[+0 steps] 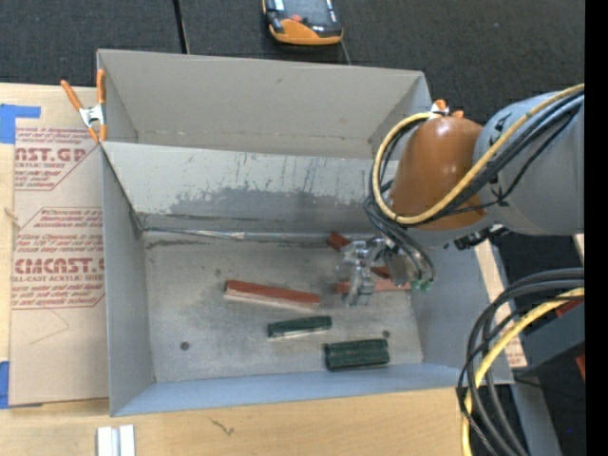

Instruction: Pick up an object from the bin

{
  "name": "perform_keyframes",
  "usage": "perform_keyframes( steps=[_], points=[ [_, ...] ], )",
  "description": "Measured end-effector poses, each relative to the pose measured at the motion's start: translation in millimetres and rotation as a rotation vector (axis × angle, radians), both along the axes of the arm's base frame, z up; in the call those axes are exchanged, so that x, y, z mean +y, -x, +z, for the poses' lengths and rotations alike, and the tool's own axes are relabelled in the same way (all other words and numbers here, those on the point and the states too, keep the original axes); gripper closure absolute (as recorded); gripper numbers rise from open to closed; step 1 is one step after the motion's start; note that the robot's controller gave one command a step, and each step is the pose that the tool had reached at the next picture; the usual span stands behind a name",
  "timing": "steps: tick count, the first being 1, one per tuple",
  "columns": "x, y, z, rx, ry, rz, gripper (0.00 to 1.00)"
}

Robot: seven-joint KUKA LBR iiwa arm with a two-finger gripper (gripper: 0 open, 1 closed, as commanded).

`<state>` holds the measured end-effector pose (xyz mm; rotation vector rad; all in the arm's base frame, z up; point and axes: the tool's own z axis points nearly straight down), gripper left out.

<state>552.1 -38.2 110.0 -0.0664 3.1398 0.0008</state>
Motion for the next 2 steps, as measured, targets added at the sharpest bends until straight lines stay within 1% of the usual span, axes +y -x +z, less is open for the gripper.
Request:
perform_keyframes(
  steps=[2],
  points=[
    [0,0.4,21,-0.001,0.000,0.000,1.00]
  ],
)
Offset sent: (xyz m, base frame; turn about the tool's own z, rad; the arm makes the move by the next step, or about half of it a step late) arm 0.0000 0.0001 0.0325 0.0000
